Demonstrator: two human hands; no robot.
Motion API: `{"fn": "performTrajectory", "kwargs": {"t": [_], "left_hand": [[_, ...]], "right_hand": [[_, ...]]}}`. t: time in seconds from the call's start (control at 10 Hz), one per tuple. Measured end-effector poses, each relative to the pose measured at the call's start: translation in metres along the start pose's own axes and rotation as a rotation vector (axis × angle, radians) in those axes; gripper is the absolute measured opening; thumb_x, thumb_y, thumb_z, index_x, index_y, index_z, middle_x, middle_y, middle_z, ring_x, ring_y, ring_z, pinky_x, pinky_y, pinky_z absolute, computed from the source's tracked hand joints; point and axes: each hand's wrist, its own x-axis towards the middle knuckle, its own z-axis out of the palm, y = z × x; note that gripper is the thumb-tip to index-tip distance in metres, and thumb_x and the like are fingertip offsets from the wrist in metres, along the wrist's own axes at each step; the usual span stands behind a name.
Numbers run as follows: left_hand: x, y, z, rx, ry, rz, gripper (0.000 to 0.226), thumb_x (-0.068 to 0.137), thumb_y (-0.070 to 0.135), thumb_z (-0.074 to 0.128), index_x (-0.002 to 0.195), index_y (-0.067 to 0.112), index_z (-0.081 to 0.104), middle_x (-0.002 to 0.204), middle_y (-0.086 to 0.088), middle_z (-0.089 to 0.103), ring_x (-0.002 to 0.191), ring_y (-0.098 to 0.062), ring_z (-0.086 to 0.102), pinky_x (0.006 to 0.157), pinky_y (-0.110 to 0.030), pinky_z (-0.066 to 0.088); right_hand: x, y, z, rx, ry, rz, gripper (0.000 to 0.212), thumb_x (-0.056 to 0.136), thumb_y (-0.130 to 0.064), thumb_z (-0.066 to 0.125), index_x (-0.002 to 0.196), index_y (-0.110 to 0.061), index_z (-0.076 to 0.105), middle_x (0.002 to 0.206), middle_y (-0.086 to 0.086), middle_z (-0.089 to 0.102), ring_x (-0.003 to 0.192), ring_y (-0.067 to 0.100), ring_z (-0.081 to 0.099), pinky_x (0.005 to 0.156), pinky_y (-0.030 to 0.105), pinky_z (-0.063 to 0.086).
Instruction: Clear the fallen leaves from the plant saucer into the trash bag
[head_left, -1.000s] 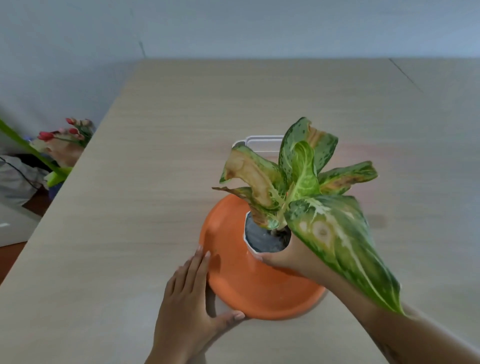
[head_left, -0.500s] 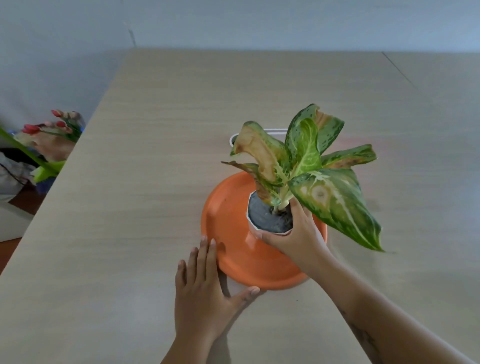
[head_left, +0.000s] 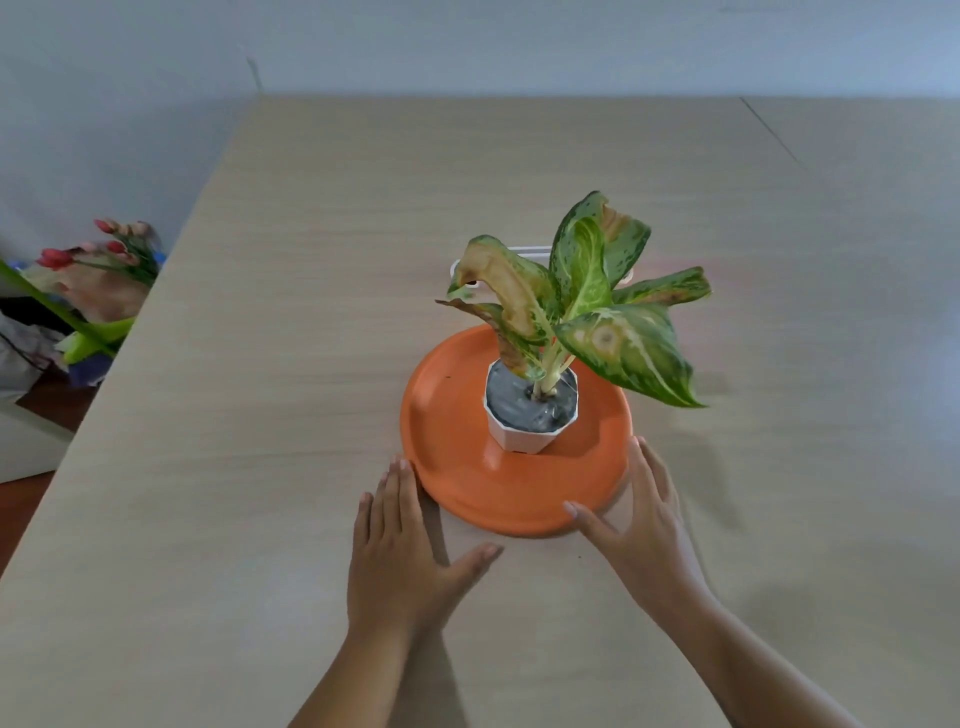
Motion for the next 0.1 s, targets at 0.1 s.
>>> {"fn": "performTrajectory", "kwargs": {"t": [0.1], "left_hand": [[-0.0158,-0.0136,0.0015,0.109,-0.004,0.008,0.111,0.074,0.085,0.034,0.156,0.014,0.010,0.164,0.000,0.006,0.151,-0.012,0.000,0.121,-0.036,-0.001]], "right_hand": [[-0.0222,0.0265,0.0013,-0.109,-0.029,0.021,0.092,0.081,-0.070,0.042,0.152,-0.021,0.012,0.161,0.000,0.012,0.147,0.014,0.004,0.118,0.035,0.014]]}}
